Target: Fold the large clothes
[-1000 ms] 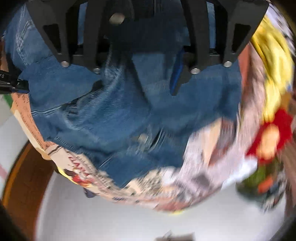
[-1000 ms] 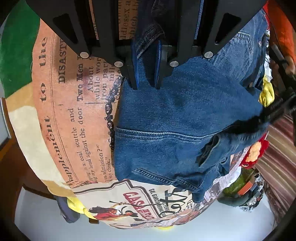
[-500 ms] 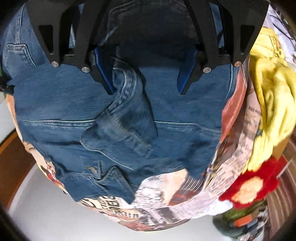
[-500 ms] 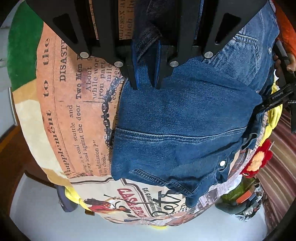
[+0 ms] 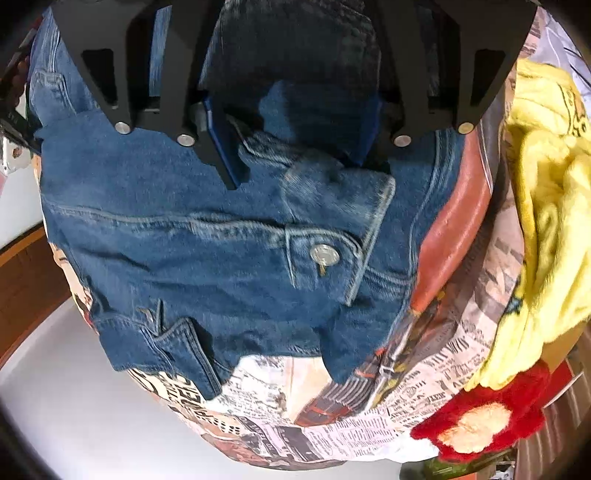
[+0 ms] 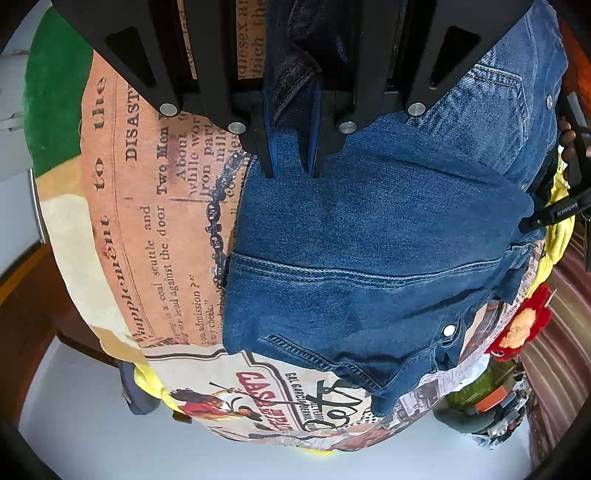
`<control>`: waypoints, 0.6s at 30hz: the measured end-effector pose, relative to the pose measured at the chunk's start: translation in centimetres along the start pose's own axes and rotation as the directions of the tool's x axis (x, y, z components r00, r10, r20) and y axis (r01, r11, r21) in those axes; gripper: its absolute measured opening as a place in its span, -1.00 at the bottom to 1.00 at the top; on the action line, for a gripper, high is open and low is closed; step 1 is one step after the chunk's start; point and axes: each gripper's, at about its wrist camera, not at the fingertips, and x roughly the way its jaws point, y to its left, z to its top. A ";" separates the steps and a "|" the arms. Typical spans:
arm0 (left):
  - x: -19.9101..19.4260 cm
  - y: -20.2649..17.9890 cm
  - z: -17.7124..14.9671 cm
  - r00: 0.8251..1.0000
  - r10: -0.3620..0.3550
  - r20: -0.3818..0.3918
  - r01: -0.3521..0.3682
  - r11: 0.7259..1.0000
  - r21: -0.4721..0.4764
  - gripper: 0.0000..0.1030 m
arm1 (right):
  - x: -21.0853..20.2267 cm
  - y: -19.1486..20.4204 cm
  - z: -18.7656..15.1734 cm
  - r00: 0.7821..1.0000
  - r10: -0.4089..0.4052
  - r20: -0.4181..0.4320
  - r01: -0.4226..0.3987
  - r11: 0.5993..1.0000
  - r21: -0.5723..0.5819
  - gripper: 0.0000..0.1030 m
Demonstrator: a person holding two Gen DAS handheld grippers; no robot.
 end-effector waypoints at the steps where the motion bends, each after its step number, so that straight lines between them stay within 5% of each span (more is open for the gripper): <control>1: 0.0 0.0 0.4 1.000 0.006 0.005 -0.006 1.000 -0.005 -0.05 | 0.0 0.0 0.0 1.000 -0.001 -0.003 0.001 1.000 0.003 -0.76; 5: -1.5 -1.0 2.5 0.996 0.041 0.085 -0.042 0.999 0.018 -0.54 | 0.0 0.0 0.1 1.000 -0.005 -0.008 0.006 1.000 0.007 -0.76; 12: -8.8 -4.6 4.8 0.938 0.050 0.343 -0.109 0.982 0.153 -0.54 | -1.2 0.1 1.1 0.998 -0.030 -0.049 0.030 0.999 0.011 -0.76; 18: -8.8 -3.7 4.4 0.922 0.112 0.370 -0.194 0.962 0.194 -0.54 | -3.1 0.4 2.3 1.000 -0.026 0.007 0.026 1.000 0.006 -0.76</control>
